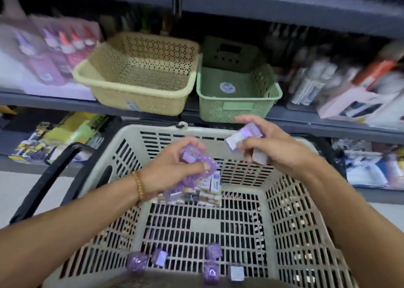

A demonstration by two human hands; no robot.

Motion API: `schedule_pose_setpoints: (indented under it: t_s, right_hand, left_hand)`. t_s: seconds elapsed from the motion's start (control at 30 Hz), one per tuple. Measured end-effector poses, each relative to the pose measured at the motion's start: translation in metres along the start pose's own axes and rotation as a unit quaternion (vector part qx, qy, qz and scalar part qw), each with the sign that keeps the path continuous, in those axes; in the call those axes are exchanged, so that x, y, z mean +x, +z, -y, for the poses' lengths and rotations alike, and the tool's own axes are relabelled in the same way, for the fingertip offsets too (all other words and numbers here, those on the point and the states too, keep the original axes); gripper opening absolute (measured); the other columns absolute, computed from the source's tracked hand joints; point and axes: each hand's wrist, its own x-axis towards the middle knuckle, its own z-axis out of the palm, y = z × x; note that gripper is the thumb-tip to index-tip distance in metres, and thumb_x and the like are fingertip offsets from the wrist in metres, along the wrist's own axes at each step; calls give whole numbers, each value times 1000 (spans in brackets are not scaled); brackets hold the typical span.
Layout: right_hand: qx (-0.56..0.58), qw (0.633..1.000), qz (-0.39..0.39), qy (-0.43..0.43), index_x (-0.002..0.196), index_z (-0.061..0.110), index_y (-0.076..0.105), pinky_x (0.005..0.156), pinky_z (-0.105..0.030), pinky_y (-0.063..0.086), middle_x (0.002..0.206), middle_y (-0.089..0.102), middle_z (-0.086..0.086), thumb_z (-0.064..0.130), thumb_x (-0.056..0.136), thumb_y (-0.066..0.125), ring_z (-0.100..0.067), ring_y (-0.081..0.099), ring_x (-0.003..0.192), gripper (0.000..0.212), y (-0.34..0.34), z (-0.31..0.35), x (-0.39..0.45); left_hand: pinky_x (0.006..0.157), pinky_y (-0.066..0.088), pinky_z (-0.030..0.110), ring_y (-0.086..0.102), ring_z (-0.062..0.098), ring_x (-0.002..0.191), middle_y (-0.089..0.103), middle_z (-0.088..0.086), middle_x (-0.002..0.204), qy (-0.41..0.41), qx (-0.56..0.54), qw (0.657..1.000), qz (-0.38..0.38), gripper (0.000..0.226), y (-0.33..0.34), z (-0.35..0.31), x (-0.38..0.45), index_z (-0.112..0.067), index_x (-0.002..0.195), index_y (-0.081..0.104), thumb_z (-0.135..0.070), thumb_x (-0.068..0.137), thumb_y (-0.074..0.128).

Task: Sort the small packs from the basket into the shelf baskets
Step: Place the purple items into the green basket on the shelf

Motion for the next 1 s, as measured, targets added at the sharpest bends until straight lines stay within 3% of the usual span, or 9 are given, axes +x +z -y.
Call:
schedule_pose_setpoints:
  t_s: [0.1, 0.23, 0.37, 0.5, 0.6, 0.73, 0.83, 0.93, 1.0]
  right_hand:
    - [-19, 999, -17, -30, 129, 53, 47, 55, -30, 36, 66, 71, 2, 31, 63, 74, -15, 56, 54, 75, -7, 29, 10]
    - [-77, 996, -48, 7, 150, 38, 24, 44, -22, 34, 76, 76, -2, 25, 67, 71, -16, 55, 50, 96, -8, 52, 30]
    - [-140, 985, -47, 84, 136, 22, 40, 45, -27, 29, 69, 70, -8, 12, 66, 69, -19, 51, 51, 76, -9, 60, 35]
    - [-139, 985, -4, 102, 118, 30, 50, 45, -24, 32, 75, 74, -8, 12, 63, 69, -15, 52, 50, 60, -15, 65, 22]
    - [-147, 983, 24, 108, 125, 29, 49, 49, -29, 32, 81, 75, -9, 11, 68, 70, -15, 53, 52, 63, -19, 69, 10]
    - [-111, 992, 22, 59, 119, 29, 56, 54, -34, 33, 82, 73, -12, 20, 57, 76, -19, 53, 53, 66, -30, 82, 7]
    - [-128, 991, -42, -21, 107, 26, 61, 52, -33, 43, 79, 64, -7, 18, 58, 86, -20, 53, 56, 55, -37, 93, 25]
    - [-226, 969, -81, -66, 105, 20, 56, 58, -25, 50, 87, 60, 0, 10, 70, 84, -12, 57, 63, 45, -33, 91, 69]
    - [-318, 942, -92, -59, 109, 18, 56, 70, -21, 48, 88, 61, 4, 17, 72, 84, -12, 60, 75, 47, -30, 82, 103]
  left_hand:
    - [39, 42, 23, 58, 18, 53, 72, 4, 82, 36, -19, 999, -24, 28, -2, -17, 8, -35, 93, 64, -16, 78, 78]
    - [41, 38, 21, 52, 18, 52, 71, 16, 92, 47, -44, 997, -52, 24, -8, -31, 8, -35, 92, 64, -22, 77, 78]
    - [41, 42, 22, 54, 20, 55, 74, 7, 88, 56, -60, 995, -49, 24, -11, -43, 8, -36, 93, 63, -24, 77, 78]
    - [54, 41, 31, 45, 27, 65, 76, 7, 93, 51, -69, 996, -31, 34, -15, -58, 8, -41, 97, 61, -38, 68, 79]
    - [54, 41, 31, 50, 25, 61, 76, 6, 92, 57, -68, 995, -36, 38, -17, -67, 8, -43, 96, 62, -42, 62, 78]
    - [43, 44, 26, 53, 14, 48, 75, 8, 88, 76, -95, 991, -58, 35, -22, -78, 11, -38, 95, 63, -36, 64, 79]
    - [44, 48, 24, 63, 11, 54, 74, 6, 89, 94, -115, 985, -83, 28, -31, -85, 17, -34, 96, 64, -24, 74, 78]
    - [64, 55, 36, 68, 25, 72, 75, 7, 93, 112, -112, 982, -98, 30, -39, -86, 23, -34, 99, 63, -26, 75, 78]
    - [65, 55, 40, 67, 35, 74, 75, 8, 93, 110, -109, 982, -109, 35, -42, -84, 25, -36, 100, 62, -33, 69, 79]
